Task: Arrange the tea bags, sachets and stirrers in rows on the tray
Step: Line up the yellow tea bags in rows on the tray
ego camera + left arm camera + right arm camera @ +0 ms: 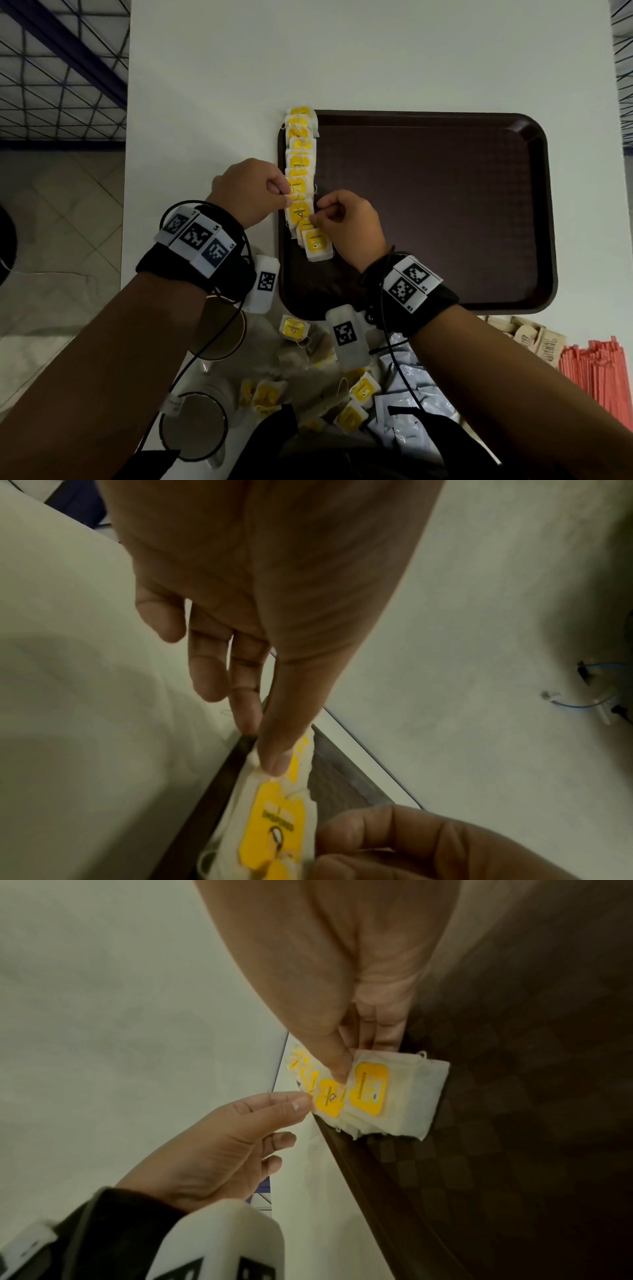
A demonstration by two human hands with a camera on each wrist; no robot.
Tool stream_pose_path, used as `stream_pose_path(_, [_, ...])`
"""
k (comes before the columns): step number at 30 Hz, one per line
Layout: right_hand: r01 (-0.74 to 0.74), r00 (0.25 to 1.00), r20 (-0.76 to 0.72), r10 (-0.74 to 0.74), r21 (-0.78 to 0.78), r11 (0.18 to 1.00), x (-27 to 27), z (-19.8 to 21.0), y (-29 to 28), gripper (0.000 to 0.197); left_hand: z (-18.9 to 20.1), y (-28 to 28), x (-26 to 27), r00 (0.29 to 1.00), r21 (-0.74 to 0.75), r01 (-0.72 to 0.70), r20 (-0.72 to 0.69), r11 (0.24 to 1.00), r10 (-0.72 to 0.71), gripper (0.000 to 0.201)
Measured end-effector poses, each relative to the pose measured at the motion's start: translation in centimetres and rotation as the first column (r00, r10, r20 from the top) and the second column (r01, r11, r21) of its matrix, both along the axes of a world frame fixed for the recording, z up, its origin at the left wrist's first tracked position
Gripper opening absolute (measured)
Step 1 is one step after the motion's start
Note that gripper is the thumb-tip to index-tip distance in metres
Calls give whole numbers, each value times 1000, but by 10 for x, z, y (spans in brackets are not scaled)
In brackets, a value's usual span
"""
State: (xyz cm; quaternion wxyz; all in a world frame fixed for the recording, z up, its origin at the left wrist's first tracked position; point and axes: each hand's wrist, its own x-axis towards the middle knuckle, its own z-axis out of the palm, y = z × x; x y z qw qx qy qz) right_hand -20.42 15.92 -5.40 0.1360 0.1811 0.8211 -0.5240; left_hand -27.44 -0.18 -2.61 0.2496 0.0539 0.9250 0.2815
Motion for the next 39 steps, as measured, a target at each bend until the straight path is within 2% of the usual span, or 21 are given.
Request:
stream_pose_path(6, [2,999,-46,0,48,999,11,5,11,13,4,6,3,997,-80,19,-76,997,-25,11])
stream_pose_path(9, [-81,997,-7,82,64,995,19,5,16,22,7,6,5,997,-26,10,-78,1000,-12,8])
stream_pose_path(12, [-120,992,-17,122,85,989,26,0,13,22,8,5,9,997,17,60,-40,998,-60,4])
stream_pose_path(17, [-62,995,-75,63,9,998,32,-3,1,18,9,9,16,978,-123,208,35,970,-205,15])
stream_pose_path(20, [-45,994,-104,42,-28,999,35,-4,-2,20,8,11,17,972,-151,236,39,960,-232,11])
stream_pose_path(24, [-71,987,-146,69,-9,997,40,-2,-2,20,8,9,15,978,-126,207,30,970,-205,9])
stream_pose_path(27, [-105,983,-148,109,35,994,40,0,-1,20,11,3,11,995,48,100,8,994,-101,11])
stream_pose_path(29, [-67,985,-156,73,44,997,38,0,0,22,14,-2,7,1000,111,20,-8,994,-19,11])
stream_pose_path(33, [-5,992,-126,8,28,1000,28,1,0,23,11,-4,1,999,98,-41,13,994,40,18])
stream_pose_path(39, [-77,993,-93,79,23,997,23,4,-4,19,7,1,1,999,85,-25,27,996,23,19])
